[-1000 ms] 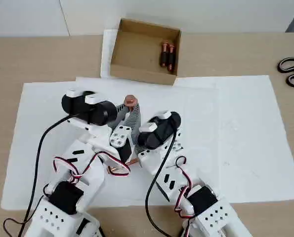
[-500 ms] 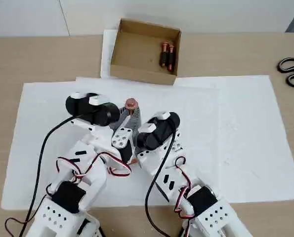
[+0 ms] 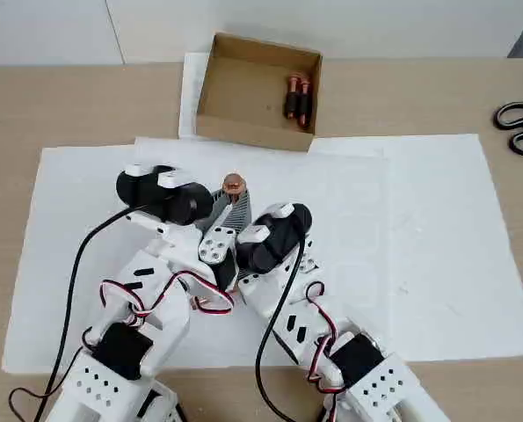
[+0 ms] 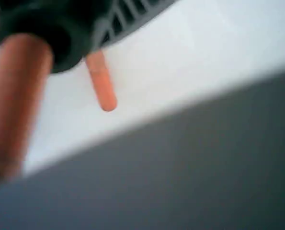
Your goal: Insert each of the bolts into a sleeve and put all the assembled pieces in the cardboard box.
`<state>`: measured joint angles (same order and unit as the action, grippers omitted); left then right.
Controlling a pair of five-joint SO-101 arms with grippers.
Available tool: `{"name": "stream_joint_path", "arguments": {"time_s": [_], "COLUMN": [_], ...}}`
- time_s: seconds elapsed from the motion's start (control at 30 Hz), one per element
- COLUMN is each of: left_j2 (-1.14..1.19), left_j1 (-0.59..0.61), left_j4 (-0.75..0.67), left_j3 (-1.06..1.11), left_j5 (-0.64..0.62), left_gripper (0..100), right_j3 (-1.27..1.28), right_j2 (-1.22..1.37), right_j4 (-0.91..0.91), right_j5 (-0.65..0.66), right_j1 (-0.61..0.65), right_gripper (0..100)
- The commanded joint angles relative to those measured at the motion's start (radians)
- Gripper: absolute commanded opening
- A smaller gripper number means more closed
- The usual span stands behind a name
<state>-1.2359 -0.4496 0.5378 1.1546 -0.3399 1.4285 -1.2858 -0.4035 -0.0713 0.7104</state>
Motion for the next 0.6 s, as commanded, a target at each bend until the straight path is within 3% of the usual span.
{"name": "stream_joint_path", "arguments": {"time_s": [0.0, 0.57], "left_j2": [-0.023, -0.023], "left_j1": [-0.006, -0.003], "left_j4": [-0.031, -0.028], "left_j3": [-0.005, 0.022], "left_j5": [0.008, 0.008], "left_gripper": [1, 1], "right_j3": [-0.011, -0.012], "right_j2": [-0.021, -0.021], "right_j4": [0.019, 0.021], "right_j5": [-0.011, -0.009], "right_j1": [0.007, -0.036], "right_gripper": [0.4, 0.4]}}
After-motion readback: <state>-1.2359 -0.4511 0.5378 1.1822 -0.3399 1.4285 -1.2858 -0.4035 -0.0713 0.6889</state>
